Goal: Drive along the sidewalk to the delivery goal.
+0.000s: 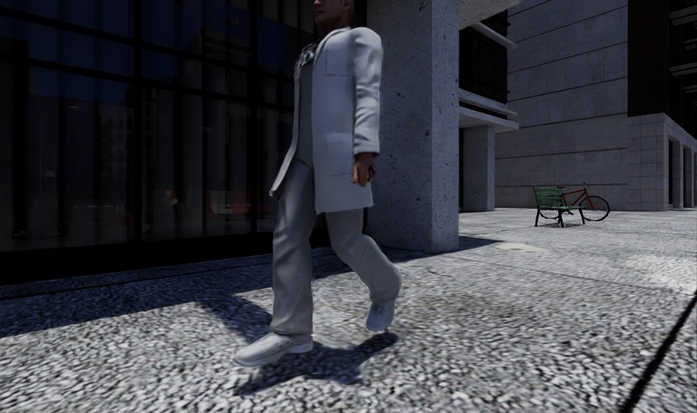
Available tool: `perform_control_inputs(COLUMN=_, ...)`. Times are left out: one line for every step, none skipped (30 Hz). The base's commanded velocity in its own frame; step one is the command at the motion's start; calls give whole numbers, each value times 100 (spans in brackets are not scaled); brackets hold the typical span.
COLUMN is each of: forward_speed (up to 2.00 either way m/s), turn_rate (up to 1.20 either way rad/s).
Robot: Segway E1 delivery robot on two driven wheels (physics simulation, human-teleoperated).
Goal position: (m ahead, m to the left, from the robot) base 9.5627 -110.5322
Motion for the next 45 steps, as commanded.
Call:
perform_control_inputs(forward_speed=0, turn_rate=0)
perform_control_inputs(forward_speed=0, turn_rate=0)
perform_control_inputs(forward_speed=0, turn_rate=0)
perform_control_inputs(forward_speed=0, turn_rate=0)
perform_control_inputs(forward_speed=0, turn_rate=0)
perform_control_inputs(forward_speed=0, turn_rate=0)
perform_control_inputs(forward_speed=0, turn_rate=0)
perform_control_inputs(forward_speed=0, turn_rate=0)
perform_control_inputs(forward_speed=0, turn_rate=0)
perform_control_inputs(forward_speed=0, turn_rate=0)
perform_control_inputs(forward_speed=0, turn_rate=0)
perform_control_inputs(forward_speed=0, turn_rate=0)
perform_control_inputs(forward_speed=0, turn_rate=0)
perform_control_inputs(forward_speed=0, turn_rate=0)
perform_control_inputs(forward_speed=0, turn_rate=0)
perform_control_inputs(forward_speed=0, turn_rate=0)
perform_control_inputs(forward_speed=0, turn_rate=0)
perform_control_inputs(forward_speed=0, turn_rate=0)
perform_control_inputs(forward_speed=0, turn_rate=0)
perform_control_inputs(forward_speed=0, turn_rate=0)
perform_control_inputs(forward_speed=0, turn_rate=0)
perform_control_inputs(forward_speed=0, turn_rate=0)
perform_control_inputs(forward_speed=0, turn_rate=0)
perform_control_inputs(forward_speed=0, turn_rate=0)
perform_control_inputs(forward_speed=0, turn_rate=0)
perform_control_inputs(forward_speed=0, turn_rate=0)
perform_control_inputs(forward_speed=0, turn_rate=0)
perform_control_inputs(forward_speed=0, turn_rate=0)
perform_control_inputs(forward_speed=0, turn_rate=0)
perform_control_inputs(forward_speed=0, turn_rate=0)
perform_control_inputs(forward_speed=0, turn_rate=-1)
perform_control_inputs(forward_speed=0, turn_rate=-21)
perform_control_inputs(forward_speed=0, turn_rate=-67)
perform_control_inputs(forward_speed=0, turn_rate=-82)
perform_control_inputs(forward_speed=0, turn_rate=-82)
perform_control_inputs(forward_speed=0, turn_rate=-87)
perform_control_inputs(forward_speed=0, turn_rate=-88)
perform_control_inputs(forward_speed=0, turn_rate=-88)
perform_control_inputs(forward_speed=0, turn_rate=-88)
perform_control_inputs(forward_speed=0, turn_rate=-89)
perform_control_inputs(forward_speed=0, turn_rate=-89)
perform_control_inputs(forward_speed=0, turn_rate=-89)
perform_control_inputs(forward_speed=0, turn_rate=-89)
perform_control_inputs(forward_speed=0, turn_rate=-89)
perform_control_inputs(forward_speed=0, turn_rate=-89)
